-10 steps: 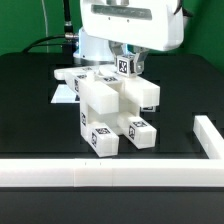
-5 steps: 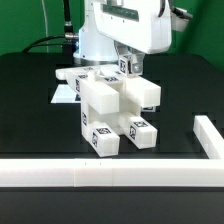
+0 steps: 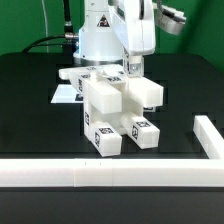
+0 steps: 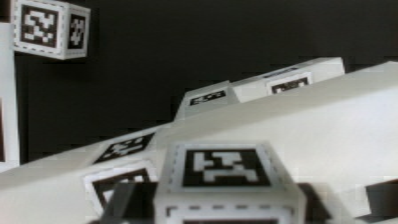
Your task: Assemble chair
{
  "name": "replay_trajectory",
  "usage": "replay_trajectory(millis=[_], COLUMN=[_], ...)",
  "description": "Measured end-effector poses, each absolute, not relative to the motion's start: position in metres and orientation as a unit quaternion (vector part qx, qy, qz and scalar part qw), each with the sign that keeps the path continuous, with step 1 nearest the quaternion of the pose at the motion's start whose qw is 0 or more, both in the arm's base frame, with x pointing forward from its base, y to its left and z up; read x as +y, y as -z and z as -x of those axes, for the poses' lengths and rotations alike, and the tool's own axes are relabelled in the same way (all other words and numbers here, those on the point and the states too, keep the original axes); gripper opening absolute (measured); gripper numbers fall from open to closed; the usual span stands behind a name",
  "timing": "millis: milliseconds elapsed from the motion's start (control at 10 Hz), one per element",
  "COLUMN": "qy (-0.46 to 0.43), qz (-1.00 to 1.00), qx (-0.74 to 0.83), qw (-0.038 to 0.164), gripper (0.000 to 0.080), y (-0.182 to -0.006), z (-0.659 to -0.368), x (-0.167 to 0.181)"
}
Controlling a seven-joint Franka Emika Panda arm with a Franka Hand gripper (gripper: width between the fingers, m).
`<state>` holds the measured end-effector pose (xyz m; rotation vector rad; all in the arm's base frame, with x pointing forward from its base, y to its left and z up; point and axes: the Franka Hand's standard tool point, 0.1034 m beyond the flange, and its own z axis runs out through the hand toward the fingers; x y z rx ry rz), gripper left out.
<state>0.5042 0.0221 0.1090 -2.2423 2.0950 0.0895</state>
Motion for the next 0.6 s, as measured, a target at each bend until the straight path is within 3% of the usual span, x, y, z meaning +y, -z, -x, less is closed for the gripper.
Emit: replay_trajectory(millis=[200, 300, 600], qy=[-0.028, -0.030, -0.028], qz=[0.750, 0.759, 0.857], qx=[0.660, 0.649, 0.513], qw=[0.036, 0.035, 0.035], gripper=[0.0588, 0.0630, 0.0646], y=[-0.1084, -0.1069, -0.1074], z=[-0.5040, -0.5029, -0.5022], x=[0.0220, 0.0218, 0.0215])
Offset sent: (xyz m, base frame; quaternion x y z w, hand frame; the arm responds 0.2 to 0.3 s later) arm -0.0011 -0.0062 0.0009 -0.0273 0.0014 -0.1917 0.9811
